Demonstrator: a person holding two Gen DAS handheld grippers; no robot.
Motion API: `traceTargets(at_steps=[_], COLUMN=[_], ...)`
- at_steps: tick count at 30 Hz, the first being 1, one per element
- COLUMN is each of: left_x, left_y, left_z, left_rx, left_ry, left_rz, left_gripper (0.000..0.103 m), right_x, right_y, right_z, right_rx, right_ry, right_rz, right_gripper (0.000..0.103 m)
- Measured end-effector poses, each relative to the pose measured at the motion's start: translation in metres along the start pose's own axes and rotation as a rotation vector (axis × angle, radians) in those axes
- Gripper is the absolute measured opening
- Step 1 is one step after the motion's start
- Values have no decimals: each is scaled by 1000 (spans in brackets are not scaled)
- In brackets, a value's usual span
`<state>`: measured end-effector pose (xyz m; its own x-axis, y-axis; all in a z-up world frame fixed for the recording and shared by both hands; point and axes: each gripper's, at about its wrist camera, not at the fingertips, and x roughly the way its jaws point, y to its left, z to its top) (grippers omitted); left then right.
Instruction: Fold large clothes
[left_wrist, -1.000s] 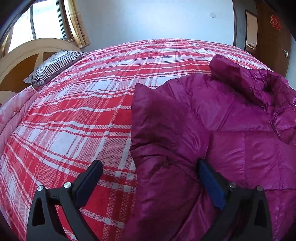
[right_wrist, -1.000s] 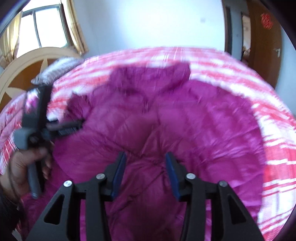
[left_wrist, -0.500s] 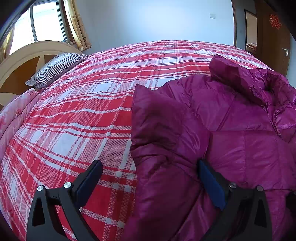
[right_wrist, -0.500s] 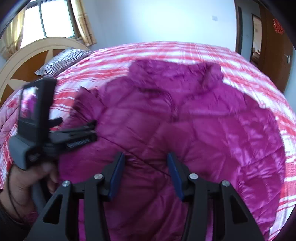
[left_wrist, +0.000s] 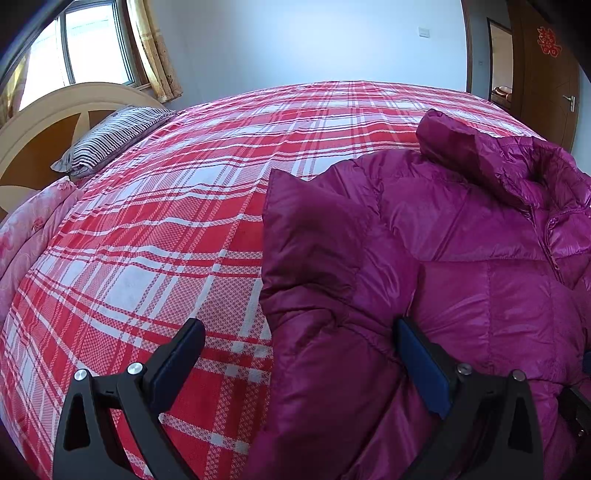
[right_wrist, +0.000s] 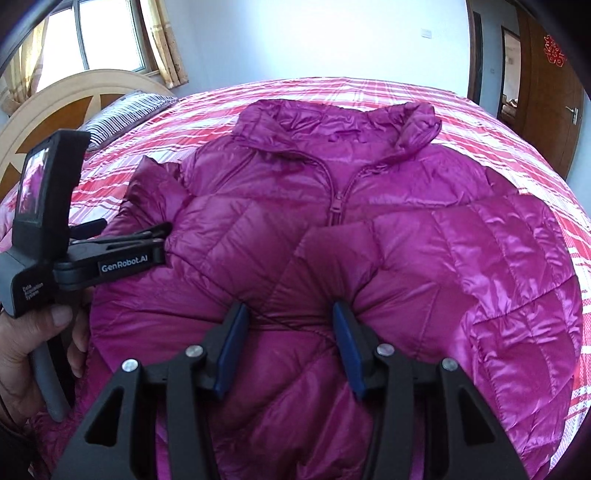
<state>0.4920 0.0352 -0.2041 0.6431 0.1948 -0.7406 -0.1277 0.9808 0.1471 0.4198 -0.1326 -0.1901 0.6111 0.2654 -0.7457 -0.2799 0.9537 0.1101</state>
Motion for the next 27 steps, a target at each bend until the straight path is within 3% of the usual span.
traceTargets(at_steps=[15,21,24,27], left_x=[-1,-12,-44,-64], left_y=[-5,4,3,-6], left_z=[0,6,27,59], left_rx=[11,1,42,55], left_ry=[-4,6,-102,-168], left_rz=[15,-19,-36,-105], left_gripper=[102,102,102,102], right_x=[2,2,1,1], right_y=[3,1,2,3], right_z=[-2,-2,-3,-3], right_rx=[-17,-8,-12,-17], right_ry=[-3,-7,-10,-12], right_rz=[-19,-9,-14,-19], right_gripper=[50,50,50,50])
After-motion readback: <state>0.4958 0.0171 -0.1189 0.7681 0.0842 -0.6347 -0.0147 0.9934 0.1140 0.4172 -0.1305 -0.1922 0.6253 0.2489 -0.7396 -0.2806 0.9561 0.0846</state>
